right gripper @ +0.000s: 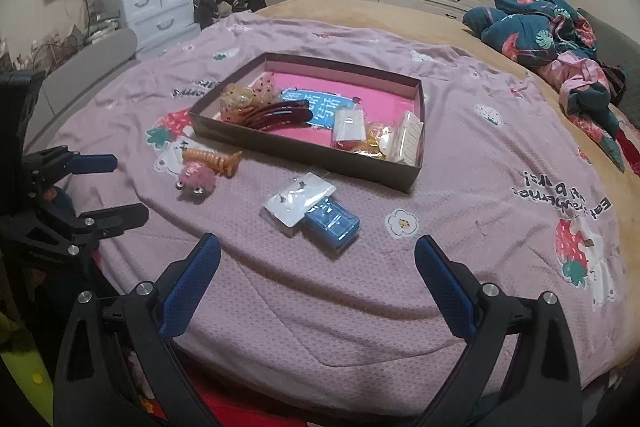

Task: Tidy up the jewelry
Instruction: 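Move both tools toward the blue box and pink fluffy clip, then grasp the pink fluffy clip with left tool while right tool grasps the blue box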

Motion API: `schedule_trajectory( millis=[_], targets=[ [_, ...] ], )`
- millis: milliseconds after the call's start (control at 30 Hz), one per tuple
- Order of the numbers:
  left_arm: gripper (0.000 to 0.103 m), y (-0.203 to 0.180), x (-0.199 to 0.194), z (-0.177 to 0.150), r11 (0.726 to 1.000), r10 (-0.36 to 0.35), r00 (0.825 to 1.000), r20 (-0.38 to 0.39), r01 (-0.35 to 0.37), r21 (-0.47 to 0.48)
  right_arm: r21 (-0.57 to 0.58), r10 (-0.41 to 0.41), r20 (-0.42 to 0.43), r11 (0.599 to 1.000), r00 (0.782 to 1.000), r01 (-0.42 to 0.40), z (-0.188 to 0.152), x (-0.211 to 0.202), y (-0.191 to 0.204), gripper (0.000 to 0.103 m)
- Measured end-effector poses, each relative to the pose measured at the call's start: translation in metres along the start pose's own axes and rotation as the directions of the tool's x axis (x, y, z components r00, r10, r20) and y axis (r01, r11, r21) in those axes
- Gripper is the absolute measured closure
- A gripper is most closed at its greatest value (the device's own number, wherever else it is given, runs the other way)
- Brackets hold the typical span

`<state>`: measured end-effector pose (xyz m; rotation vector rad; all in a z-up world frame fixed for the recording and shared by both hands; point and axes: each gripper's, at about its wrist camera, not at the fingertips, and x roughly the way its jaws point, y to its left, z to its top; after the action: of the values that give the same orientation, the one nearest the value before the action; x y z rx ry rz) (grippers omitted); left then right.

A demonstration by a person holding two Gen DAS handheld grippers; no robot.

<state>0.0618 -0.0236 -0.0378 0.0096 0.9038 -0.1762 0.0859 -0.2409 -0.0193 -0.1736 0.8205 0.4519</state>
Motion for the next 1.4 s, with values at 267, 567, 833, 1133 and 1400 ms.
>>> schedule_trajectory(
  millis=[267, 567, 833, 1133, 1400],
  targets=[
    [0.009, 0.007, 0.016, -0.004, 1.000, 0.002, 1.000, -0.025, -0.003, -0.030, 0.054, -0.008, -0.030, 0.998, 1.000, 0.010, -0.007, 0.022, -0.014, 0.006],
    [0.009, 0.018, 0.027, -0.004, 0.996, -0.007, 1.000, -0.020, 0.006, -0.086, 0.032, -0.048, -0.084, 0.998, 0.995, 0.051, -0.006, 0.058, -0.019, 0.006],
    [0.021, 0.024, 0.035, 0.001, 0.991, -0.032, 0.999, -0.007, 0.031, -0.131, -0.018, -0.073, -0.120, 0.997, 0.990, 0.071, 0.004, 0.092, -0.018, 0.006],
    [0.024, 0.021, 0.047, 0.010, 0.989, -0.049, 0.999, -0.013, 0.047, -0.144, -0.028, -0.030, -0.162, 0.999, 0.986, 0.025, 0.009, 0.112, -0.022, 0.018],
    [0.024, 0.028, 0.065, 0.009, 0.981, -0.047, 0.998, -0.049, 0.037, -0.189, 0.030, 0.064, -0.176, 0.998, 0.982, -0.060, 0.009, 0.119, -0.025, 0.046]
  ],
)
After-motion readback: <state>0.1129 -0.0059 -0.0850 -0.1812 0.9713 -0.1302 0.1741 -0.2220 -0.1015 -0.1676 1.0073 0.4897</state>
